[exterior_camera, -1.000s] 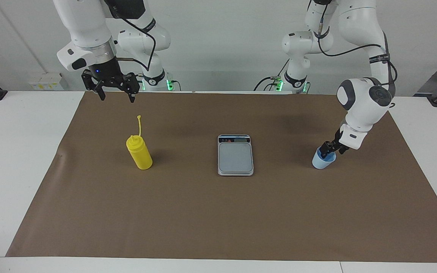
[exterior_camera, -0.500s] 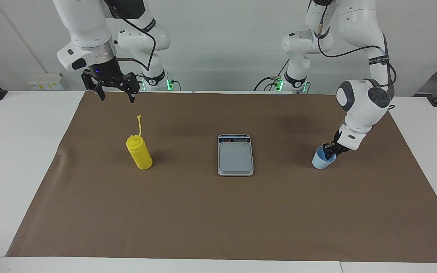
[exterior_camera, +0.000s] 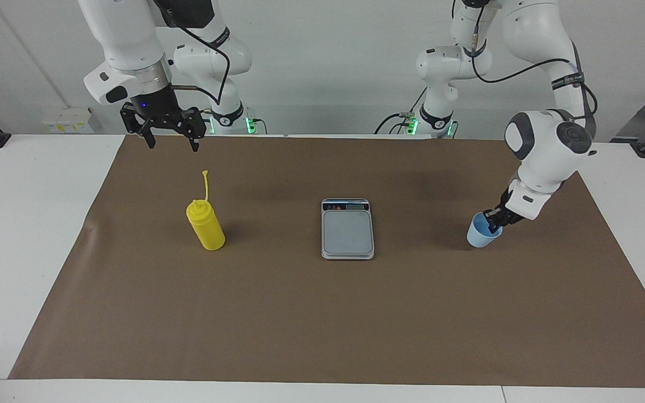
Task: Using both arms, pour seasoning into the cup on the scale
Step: 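Carry the blue cup with the left gripper onto the scale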
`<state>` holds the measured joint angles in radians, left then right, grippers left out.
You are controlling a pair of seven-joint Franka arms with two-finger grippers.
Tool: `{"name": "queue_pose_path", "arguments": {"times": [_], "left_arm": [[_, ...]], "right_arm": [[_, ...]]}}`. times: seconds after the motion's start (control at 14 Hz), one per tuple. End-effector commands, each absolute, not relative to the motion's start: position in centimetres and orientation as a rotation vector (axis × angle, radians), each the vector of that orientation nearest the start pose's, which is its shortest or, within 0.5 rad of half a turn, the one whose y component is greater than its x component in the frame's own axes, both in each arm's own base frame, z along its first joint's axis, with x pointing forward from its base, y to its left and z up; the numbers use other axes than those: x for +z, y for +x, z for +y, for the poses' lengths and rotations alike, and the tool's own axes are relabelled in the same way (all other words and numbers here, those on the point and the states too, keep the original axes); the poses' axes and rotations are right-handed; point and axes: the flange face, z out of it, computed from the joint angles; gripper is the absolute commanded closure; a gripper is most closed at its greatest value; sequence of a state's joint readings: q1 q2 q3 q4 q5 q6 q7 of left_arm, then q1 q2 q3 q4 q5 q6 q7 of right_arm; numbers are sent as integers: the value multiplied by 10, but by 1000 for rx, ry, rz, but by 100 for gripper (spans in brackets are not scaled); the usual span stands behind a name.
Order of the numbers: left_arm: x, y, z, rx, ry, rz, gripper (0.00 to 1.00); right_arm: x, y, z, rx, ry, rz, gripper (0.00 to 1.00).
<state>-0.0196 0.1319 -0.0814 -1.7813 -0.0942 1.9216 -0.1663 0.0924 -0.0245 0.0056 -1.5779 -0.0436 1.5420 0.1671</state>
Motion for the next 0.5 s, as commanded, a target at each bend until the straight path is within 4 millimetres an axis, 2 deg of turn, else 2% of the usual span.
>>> {"name": "queue_pose_path", "arguments": {"times": [0.0, 0.14, 0.29, 0.43], "left_arm": [[483, 595, -141, 33, -3248, -216, 100], [477, 577, -218, -41, -3264, -264, 100], [475, 563, -260, -70, -3278, -280, 100], [476, 552, -291, -98, -3293, -274, 100]], "right_arm": [[633, 535, 45, 10, -3165, 93, 0], [633, 535, 44, 10, -3165, 93, 0], [633, 535, 45, 10, -3165, 93, 0], [633, 535, 44, 10, -3163, 95, 0]]}}
